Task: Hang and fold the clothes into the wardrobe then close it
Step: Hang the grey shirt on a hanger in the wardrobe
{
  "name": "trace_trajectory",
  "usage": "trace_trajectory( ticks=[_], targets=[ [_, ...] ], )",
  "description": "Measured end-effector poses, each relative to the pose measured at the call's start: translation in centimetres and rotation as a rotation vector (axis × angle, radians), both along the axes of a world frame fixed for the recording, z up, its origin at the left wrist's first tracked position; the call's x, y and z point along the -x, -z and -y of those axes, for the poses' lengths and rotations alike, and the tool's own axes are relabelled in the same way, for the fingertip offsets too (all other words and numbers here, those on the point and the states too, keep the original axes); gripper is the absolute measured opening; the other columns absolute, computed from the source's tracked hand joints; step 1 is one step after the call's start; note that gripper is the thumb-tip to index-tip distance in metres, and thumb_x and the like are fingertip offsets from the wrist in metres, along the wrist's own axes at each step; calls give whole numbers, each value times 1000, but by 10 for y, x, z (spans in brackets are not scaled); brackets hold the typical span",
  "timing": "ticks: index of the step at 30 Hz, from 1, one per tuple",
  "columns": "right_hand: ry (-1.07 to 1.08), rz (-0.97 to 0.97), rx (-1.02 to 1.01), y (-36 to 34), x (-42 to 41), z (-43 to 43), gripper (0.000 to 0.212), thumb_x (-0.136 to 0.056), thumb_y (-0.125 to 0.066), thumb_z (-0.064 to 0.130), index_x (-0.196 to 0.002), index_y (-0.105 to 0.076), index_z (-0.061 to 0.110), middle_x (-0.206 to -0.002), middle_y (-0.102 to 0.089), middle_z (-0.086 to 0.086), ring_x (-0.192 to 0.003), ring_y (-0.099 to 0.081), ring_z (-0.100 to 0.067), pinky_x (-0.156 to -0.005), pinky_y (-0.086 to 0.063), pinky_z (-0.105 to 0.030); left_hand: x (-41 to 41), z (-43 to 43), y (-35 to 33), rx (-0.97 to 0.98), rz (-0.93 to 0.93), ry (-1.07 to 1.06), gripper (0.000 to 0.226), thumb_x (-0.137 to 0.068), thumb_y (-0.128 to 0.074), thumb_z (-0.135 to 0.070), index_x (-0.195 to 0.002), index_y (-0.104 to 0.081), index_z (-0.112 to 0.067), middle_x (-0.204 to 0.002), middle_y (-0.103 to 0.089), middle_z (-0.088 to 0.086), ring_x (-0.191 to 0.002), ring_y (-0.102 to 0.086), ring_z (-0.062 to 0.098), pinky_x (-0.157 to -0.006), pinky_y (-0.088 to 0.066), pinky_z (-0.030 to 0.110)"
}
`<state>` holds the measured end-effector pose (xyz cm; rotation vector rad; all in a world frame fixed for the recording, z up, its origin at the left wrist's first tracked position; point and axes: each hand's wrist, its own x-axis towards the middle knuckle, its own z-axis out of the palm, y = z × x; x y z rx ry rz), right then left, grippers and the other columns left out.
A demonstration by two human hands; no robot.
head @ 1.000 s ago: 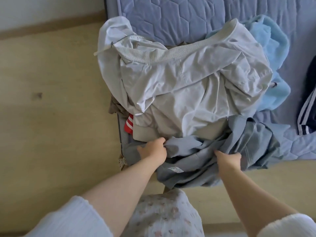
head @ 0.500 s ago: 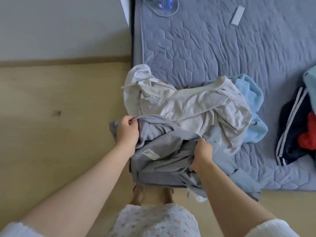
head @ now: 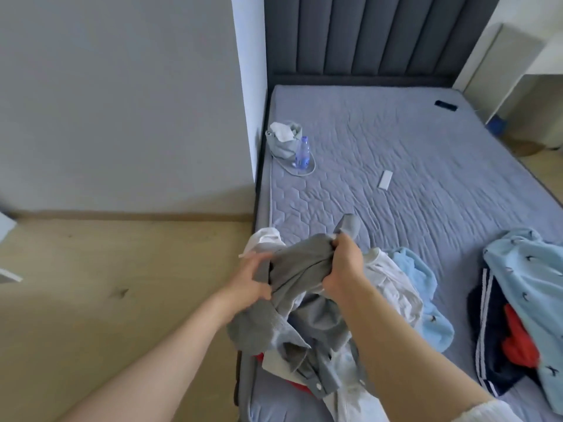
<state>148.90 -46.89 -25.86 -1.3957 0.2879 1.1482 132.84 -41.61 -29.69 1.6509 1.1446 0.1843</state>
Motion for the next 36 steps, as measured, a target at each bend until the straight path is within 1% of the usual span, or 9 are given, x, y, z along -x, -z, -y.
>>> trace_trajectory(
  ticks=[3,5,9,13,18,24,28,32,36],
  targets=[
    [-7,-113,-125,-25,8,0,21,-91,-49,23,-76,-56,11,-74,-60,-10,-70,-57,-22,-55,-42,-31,-8,15,-1,-257,-188,173,78,-58,-68,-26,-131,-42,-32,-138,-37,-2,-128,-35,23,-104,-35,35],
    [-4,-157,-217,-34,11,-2,16,-92,-48,17,-80,-56,10,-75,-61,-11,-69,-58,-22,-55,-44,-32,-13,19,-3,-343,-108,67,37,-75,-63,-16,-112,-57,-23,-112,-56,1,-112,-50,26,-88,-40,18],
    [-24,-144,-389,-38,13,-3,17,-95,-45,10,-82,-55,10,-56,-64,-3,-53,-61,-16,-51,-50,-26,-6,14,-10,8,152,-306,27,-90,-42,1,-81,-57,-19,-80,-62,3,-80,-61,25,-77,-51,30],
    [-372,146,-362,-22,17,1,10,-91,-55,21,-101,-56,19,-86,-61,1,-73,-60,-13,-66,-46,-28,2,2,-28,331,359,-605,19,-96,-39,-4,-86,-50,-15,-71,-55,7,-58,-57,19,-49,-52,26],
    [-844,344,-258,4,32,4,68,-73,-77,21,-127,-39,37,-119,-50,9,-111,-48,-11,-80,-36,-26,13,-19,-60,496,700,-787,19,-98,-39,-10,-86,-52,-15,-70,-57,6,-63,-54,19,-56,-50,30],
    [-1036,635,-189,5,57,-21,24,-82,-68,15,-102,-59,6,-107,-65,-18,-96,-63,-25,-90,-51,-38,38,-38,-85,525,884,-795,15,-98,-43,-16,-89,-55,-14,-68,-65,5,-64,-60,18,-48,-53,27],
    [-778,572,-309,-9,69,-42,3,-88,-59,14,-87,-57,15,-89,-66,-11,-81,-62,-21,-74,-51,-35,60,-44,-77,171,626,-740,12,-96,-47,-16,-85,-51,-19,-93,-62,1,-83,-58,14,-68,-45,26],
    [-646,438,-423,-19,76,-52,9,-89,-58,11,-81,-55,14,-83,-65,-13,-76,-63,-24,-70,-54,-39,64,-31,-65,124,509,-274,43,-83,-65,-4,-116,-48,-26,-115,-56,-12,-99,-56,0,-78,-48,13],
    [-627,445,-448,-20,70,-52,24,-88,-60,9,-68,-49,17,-69,-56,-5,-68,-55,-18,-64,-47,-34,58,-26,-51,-61,158,-133,45,-77,-72,-13,-120,-56,-18,-113,-65,4,-100,-60,15,-92,-48,35]
  ],
)
